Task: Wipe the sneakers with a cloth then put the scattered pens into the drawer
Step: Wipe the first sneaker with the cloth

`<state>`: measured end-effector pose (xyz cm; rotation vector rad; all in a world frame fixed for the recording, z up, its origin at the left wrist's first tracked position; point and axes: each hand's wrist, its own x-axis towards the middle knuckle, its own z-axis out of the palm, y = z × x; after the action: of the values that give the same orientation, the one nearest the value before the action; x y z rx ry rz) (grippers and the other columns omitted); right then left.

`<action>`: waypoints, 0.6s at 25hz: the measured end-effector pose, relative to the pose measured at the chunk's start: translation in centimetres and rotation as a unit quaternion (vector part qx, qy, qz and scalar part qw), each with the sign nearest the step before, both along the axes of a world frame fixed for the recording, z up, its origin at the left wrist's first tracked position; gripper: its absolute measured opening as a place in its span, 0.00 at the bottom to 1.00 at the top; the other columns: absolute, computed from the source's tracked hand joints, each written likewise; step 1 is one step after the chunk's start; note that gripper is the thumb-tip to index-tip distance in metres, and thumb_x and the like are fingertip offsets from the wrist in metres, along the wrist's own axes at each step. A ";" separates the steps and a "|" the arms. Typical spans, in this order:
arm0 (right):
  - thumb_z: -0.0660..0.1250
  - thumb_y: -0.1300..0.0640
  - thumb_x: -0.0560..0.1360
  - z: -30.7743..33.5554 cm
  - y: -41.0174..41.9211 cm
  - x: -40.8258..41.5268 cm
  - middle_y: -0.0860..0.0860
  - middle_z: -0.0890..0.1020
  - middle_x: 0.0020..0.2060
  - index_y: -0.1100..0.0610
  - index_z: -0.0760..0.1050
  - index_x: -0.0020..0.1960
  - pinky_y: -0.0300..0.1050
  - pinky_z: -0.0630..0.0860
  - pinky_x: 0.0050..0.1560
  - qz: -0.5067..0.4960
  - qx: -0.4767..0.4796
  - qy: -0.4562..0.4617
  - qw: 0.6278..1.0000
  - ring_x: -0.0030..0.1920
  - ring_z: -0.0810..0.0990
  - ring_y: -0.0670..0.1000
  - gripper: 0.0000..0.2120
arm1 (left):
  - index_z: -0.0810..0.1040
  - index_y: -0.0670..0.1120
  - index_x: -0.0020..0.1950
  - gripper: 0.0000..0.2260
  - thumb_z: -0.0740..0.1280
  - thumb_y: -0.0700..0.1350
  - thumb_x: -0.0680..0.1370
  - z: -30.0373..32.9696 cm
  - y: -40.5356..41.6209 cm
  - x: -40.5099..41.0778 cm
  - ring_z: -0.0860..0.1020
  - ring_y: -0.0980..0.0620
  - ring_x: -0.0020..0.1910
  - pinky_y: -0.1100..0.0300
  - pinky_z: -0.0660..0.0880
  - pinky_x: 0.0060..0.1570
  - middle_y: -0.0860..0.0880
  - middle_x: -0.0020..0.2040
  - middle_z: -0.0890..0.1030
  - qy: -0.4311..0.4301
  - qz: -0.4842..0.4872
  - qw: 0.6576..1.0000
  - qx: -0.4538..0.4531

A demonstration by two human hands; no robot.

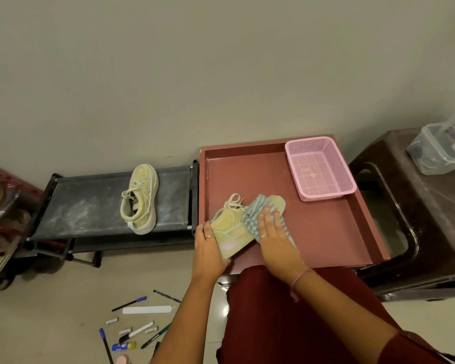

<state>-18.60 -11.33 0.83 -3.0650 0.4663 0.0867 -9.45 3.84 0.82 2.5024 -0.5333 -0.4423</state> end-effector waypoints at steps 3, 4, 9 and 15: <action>0.46 0.64 0.72 -1.2 2.3 -1.2 0.63 0.65 0.71 0.65 0.53 0.73 0.57 0.70 0.66 0.151 0.005 -0.050 0.987 0.71 0.65 0.65 0.29 | 0.53 0.41 0.76 0.47 0.78 0.44 0.65 0.2 0.0 0.0 0.63 0.44 0.72 0.52 0.68 0.68 0.44 0.74 0.57 0.017 0.003 1.000 -0.018; 0.45 0.64 0.73 -1.5 2.3 -1.2 0.62 0.62 0.73 0.65 0.51 0.74 0.55 0.69 0.67 0.194 -0.014 -0.045 0.980 0.72 0.63 0.63 0.28 | 0.54 0.41 0.76 0.46 0.78 0.46 0.66 0.2 0.0 0.1 0.64 0.43 0.71 0.50 0.69 0.67 0.44 0.74 0.57 0.020 0.004 0.999 -0.027; 0.50 0.63 0.73 -0.4 -3.1 -1.1 0.56 0.66 0.72 0.60 0.57 0.74 0.51 0.74 0.63 0.151 0.000 -0.009 0.988 0.70 0.68 0.57 0.28 | 0.56 0.42 0.74 0.50 0.81 0.44 0.60 0.2 -0.2 0.2 0.67 0.44 0.69 0.52 0.72 0.64 0.46 0.71 0.59 0.027 0.009 1.000 -0.010; 0.53 0.74 0.71 1.4 -8.7 1.6 0.55 0.49 0.77 0.59 0.45 0.77 0.47 0.56 0.74 -0.033 0.218 0.005 0.975 0.77 0.49 0.54 0.38 | 0.55 0.41 0.75 0.50 0.81 0.44 0.61 -0.3 -0.2 -0.2 0.64 0.44 0.72 0.52 0.69 0.68 0.44 0.73 0.57 0.008 0.001 1.000 0.018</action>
<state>-16.97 -20.00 2.25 -2.6191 0.4755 0.1771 -9.61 3.66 0.49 2.5307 -0.5199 -0.4748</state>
